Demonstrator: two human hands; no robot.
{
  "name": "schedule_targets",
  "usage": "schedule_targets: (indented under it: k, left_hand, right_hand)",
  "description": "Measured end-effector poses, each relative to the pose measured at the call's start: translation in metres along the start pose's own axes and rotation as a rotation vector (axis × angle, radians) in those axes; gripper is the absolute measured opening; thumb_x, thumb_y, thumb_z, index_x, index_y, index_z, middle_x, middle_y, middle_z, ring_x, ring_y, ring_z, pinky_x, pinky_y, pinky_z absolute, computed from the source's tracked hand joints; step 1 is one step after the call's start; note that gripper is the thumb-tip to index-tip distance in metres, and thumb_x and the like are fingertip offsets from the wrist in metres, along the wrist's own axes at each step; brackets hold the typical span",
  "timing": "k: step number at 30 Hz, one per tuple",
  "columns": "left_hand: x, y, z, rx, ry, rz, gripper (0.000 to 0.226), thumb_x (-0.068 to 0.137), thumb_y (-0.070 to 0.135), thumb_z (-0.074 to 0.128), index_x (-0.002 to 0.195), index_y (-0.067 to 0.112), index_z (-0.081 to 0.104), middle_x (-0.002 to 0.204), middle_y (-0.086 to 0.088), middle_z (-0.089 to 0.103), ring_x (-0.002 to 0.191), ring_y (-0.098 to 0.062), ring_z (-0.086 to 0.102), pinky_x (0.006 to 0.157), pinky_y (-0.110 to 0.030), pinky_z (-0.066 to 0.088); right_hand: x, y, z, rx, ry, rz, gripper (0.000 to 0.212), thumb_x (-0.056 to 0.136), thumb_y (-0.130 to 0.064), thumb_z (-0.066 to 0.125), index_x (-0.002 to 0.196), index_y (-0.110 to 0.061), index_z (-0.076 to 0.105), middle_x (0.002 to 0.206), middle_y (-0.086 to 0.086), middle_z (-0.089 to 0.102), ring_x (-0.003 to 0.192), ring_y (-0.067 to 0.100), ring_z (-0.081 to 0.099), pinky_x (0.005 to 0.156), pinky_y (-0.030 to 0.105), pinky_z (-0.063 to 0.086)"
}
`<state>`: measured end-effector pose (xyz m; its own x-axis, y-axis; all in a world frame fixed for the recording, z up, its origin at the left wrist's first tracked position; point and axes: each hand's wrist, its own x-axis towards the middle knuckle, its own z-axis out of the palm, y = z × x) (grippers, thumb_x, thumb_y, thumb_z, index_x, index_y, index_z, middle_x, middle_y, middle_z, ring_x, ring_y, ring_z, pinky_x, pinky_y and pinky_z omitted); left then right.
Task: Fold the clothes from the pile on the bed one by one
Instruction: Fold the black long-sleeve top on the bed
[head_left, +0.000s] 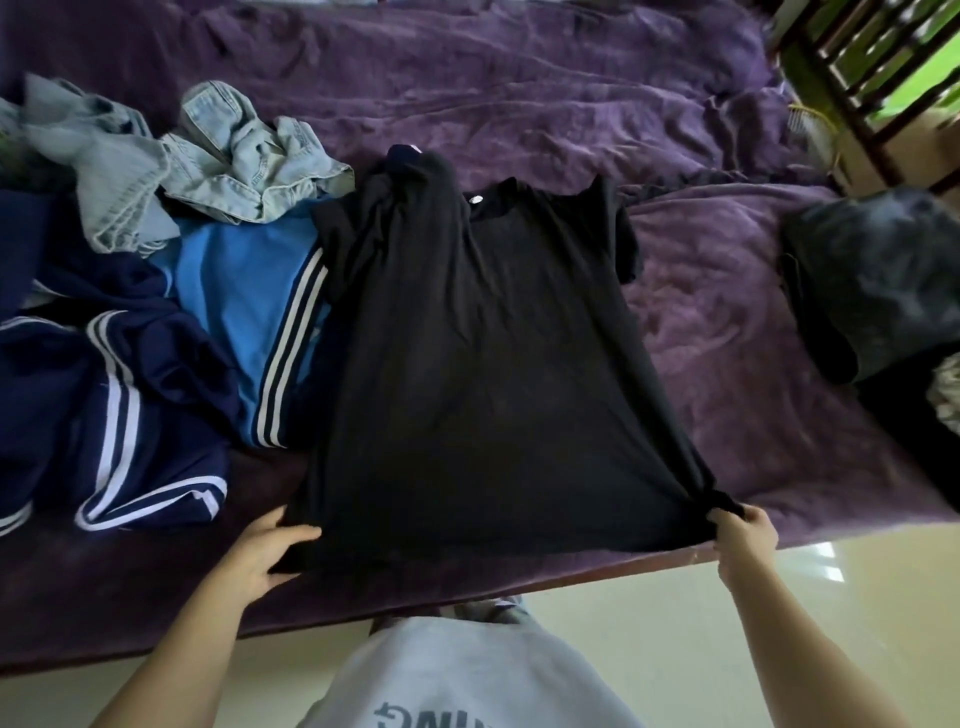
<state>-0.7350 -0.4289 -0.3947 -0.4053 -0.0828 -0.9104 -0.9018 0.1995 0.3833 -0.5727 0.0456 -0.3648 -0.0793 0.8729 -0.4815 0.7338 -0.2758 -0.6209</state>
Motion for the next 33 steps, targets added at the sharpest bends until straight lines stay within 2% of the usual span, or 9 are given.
schedule_targets:
  k: [3,6,9,11,14,19,23,27,33]
  left_hand:
    - [0.003,-0.002,0.001,0.448,0.165,0.105,0.054,0.078,0.0,0.07,0.127,0.002,0.05,0.125,-0.02,0.057,0.11,-0.035,0.055,0.09,-0.04,0.045]
    - [-0.009,0.012,0.019,0.902,0.318,0.104,0.078,0.079,0.028,0.072,0.143,0.013,0.03,0.142,-0.017,0.038,0.126,-0.036,0.041,0.098,-0.044,0.041]
    - [-0.022,0.04,0.052,1.017,0.434,0.19,0.068,0.081,0.043,0.066,0.137,0.02,0.036,0.139,-0.014,0.037,0.127,-0.035,0.036,0.096,-0.045,0.041]
    - [-0.025,0.063,0.077,1.028,0.448,0.249,0.064,0.083,0.043,0.063,0.137,0.019,0.037,0.136,-0.014,0.039,0.125,-0.035,0.038,0.095,-0.043,0.041]
    - [-0.027,0.095,0.121,1.001,0.454,0.277,0.064,0.087,0.04,0.059,0.141,0.018,0.032,0.138,-0.014,0.037,0.126,-0.035,0.037,0.095,-0.044,0.04]
    - [-0.017,0.139,0.203,0.791,0.351,0.387,0.062,0.09,0.033,0.057,0.143,0.017,0.03,0.142,-0.013,0.034,0.127,-0.031,0.038,0.101,-0.043,0.039]
    - [-0.012,0.168,0.244,0.495,0.27,0.475,0.056,0.092,0.026,0.056,0.142,0.015,0.033,0.142,-0.013,0.035,0.127,-0.026,0.041,0.104,-0.037,0.037]
    - [0.003,0.195,0.255,0.386,0.256,0.499,0.05,0.094,0.024,0.054,0.14,0.017,0.037,0.142,-0.009,0.037,0.124,-0.022,0.045,0.096,-0.03,0.039]
    - [0.033,0.227,0.252,0.313,0.266,0.472,0.045,0.094,0.025,0.054,0.137,0.02,0.042,0.137,-0.006,0.044,0.105,-0.01,0.047,0.087,-0.027,0.038]
  right_hand:
    - [-0.002,0.014,0.01,-0.275,-0.051,0.017,0.03,0.076,0.011,0.057,0.105,0.016,0.056,0.082,0.016,0.054,0.075,0.026,0.05,0.062,0.031,0.037]
    - [0.001,-0.002,0.024,-0.536,-0.102,0.068,0.06,0.079,-0.012,0.068,0.132,-0.005,0.041,0.122,0.024,0.052,0.113,0.038,0.049,0.088,0.039,0.044]
    - [0.019,-0.039,0.046,-0.607,-0.156,-0.039,0.061,0.082,-0.025,0.066,0.136,-0.011,0.04,0.133,0.024,0.046,0.124,0.039,0.042,0.102,0.04,0.035]
    - [0.038,-0.069,0.063,-0.555,-0.212,-0.123,0.052,0.085,-0.024,0.063,0.132,-0.008,0.047,0.129,0.023,0.051,0.121,0.037,0.046,0.101,0.04,0.036]
    - [0.068,-0.118,0.09,-0.479,-0.332,-0.255,0.016,0.086,-0.016,0.058,0.094,-0.003,0.064,0.095,0.017,0.059,0.096,0.025,0.053,0.084,0.038,0.042]
    - [0.118,-0.201,0.13,-0.36,-0.468,-0.332,0.019,0.087,-0.012,0.053,0.068,-0.007,0.056,0.06,0.004,0.047,0.064,0.019,0.045,0.065,0.029,0.035]
    - [0.157,-0.247,0.161,-0.287,-0.507,-0.26,0.019,0.089,-0.013,0.05,0.077,-0.003,0.061,0.056,0.006,0.044,0.051,0.021,0.038,0.054,0.028,0.035]
    - [0.178,-0.265,0.198,-0.167,-0.509,-0.078,0.014,0.092,-0.018,0.05,0.088,-0.005,0.054,0.061,0.007,0.042,0.051,0.019,0.037,0.045,0.024,0.035]
    - [0.192,-0.283,0.244,0.33,-0.476,0.324,0.03,0.085,-0.027,0.067,0.104,-0.011,0.051,0.078,0.007,0.055,0.059,0.02,0.051,0.044,0.026,0.045]
